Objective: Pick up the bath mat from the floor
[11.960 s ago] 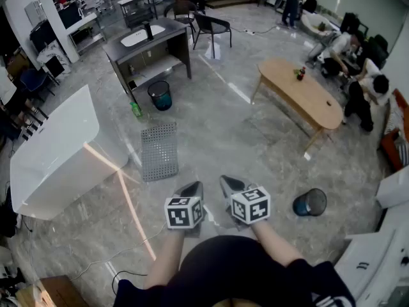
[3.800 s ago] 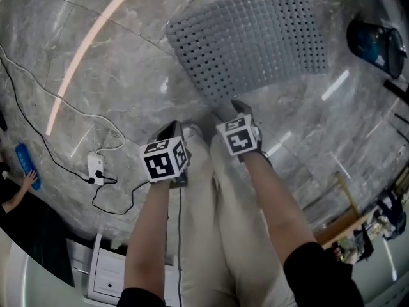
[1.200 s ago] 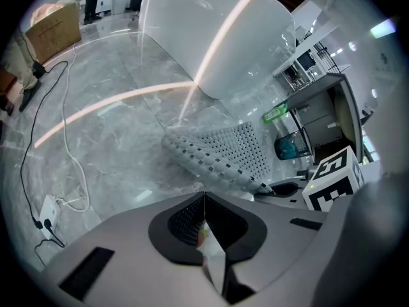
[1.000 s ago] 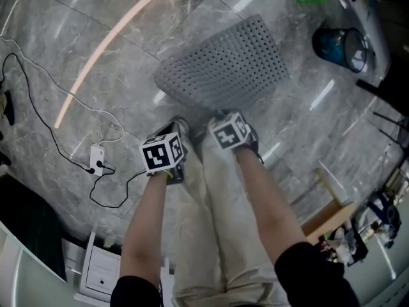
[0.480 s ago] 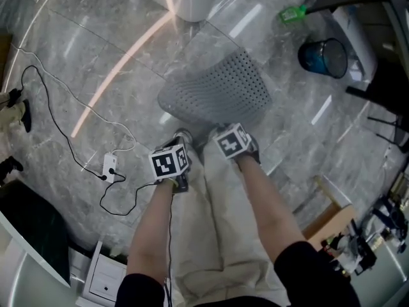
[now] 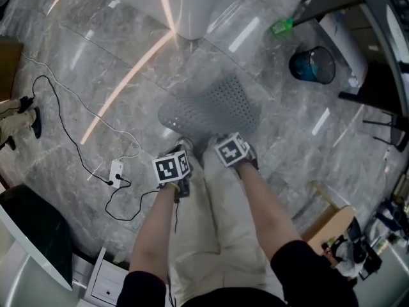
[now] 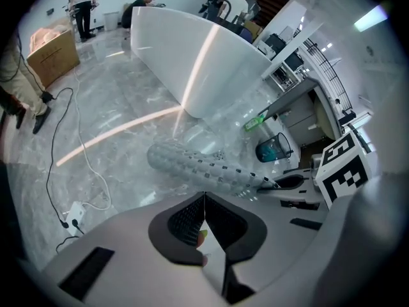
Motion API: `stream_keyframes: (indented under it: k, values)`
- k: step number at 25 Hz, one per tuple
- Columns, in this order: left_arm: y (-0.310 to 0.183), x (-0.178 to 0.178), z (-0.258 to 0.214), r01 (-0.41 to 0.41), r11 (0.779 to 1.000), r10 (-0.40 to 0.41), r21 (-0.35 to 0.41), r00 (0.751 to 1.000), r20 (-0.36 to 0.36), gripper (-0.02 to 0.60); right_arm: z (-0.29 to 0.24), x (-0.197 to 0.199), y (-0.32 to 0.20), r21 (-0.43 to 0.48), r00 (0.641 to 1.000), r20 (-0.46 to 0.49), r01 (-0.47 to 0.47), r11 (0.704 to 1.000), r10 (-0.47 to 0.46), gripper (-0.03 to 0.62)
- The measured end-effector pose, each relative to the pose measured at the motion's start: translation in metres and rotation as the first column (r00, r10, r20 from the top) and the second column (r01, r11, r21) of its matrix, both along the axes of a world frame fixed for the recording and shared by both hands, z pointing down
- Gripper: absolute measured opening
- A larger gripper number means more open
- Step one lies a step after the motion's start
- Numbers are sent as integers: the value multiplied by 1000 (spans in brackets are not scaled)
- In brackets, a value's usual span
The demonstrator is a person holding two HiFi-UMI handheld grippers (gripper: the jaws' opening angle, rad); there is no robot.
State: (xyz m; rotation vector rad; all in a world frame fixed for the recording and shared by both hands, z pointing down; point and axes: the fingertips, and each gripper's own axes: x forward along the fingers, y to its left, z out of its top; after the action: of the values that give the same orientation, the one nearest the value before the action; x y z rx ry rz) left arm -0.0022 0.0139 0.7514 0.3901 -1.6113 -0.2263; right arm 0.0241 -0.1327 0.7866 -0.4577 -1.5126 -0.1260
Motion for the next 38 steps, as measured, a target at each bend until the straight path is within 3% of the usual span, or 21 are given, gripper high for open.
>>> stream_keyframes:
  k: [7, 17, 24, 33, 38]
  values:
    - [0, 3, -38, 31, 1000, -31, 1, 999, 12, 2, -47, -10, -4, -5, 999, 32, 13, 1000, -13, 60]
    - [2, 8, -97, 12, 1000, -12, 5, 999, 45, 2, -110, -20, -25, 41, 997, 81, -19, 999, 15, 60]
    - [1, 4, -135, 8, 1000, -9, 13, 998, 64, 2, -150, -18, -42, 40, 990, 96, -107, 993, 102, 55]
    - [-10, -8, -187, 57, 996, -64, 68, 993, 96, 2, -197, 2, -37, -79, 957, 111, -262, 962, 270, 51]
    - [-20, -2, -216, 41, 994, -52, 101, 992, 110, 2, -223, 12, -34, -74, 953, 150, -256, 964, 264, 51]
